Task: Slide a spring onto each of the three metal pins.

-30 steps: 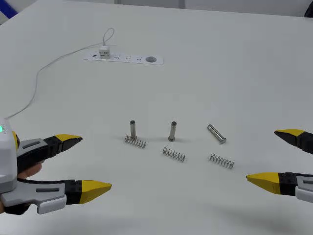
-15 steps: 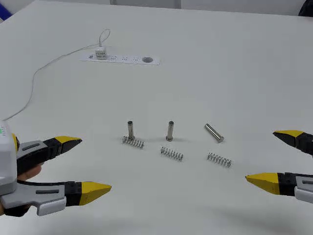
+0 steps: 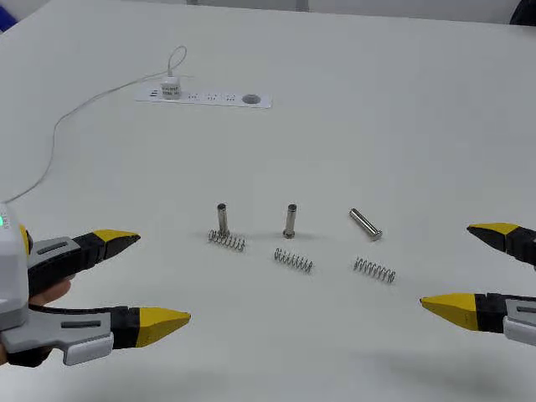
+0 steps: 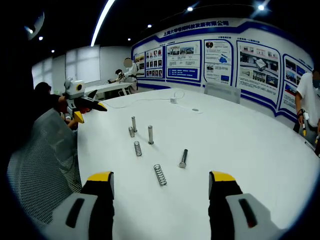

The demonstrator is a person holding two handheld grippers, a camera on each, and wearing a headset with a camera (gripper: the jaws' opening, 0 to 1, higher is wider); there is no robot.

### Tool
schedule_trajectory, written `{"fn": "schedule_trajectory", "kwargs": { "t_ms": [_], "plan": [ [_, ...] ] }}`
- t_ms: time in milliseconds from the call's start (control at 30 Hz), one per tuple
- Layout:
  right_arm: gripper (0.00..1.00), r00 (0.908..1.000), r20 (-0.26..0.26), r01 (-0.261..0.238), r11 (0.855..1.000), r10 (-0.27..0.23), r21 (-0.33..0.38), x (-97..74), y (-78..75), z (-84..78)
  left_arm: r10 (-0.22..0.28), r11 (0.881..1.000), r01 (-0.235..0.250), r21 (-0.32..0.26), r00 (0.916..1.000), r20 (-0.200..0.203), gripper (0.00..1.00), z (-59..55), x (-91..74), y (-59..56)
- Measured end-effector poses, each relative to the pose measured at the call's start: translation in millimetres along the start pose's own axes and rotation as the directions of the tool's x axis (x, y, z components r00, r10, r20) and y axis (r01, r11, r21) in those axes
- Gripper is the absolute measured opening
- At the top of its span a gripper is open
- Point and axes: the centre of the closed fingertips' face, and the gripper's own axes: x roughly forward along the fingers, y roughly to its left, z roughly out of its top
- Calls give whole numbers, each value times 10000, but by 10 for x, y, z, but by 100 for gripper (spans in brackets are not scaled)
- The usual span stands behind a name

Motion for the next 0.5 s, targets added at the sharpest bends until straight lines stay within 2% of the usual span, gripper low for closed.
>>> {"fn": "schedule_trajectory", "kwargs": {
  "t_ms": [500],
  "plan": [
    [77,10000,5,-79,9999,79,88,23,-26,69,124,9999,-124,-14,9999,119,77,19,-12,9]
  ]
}}
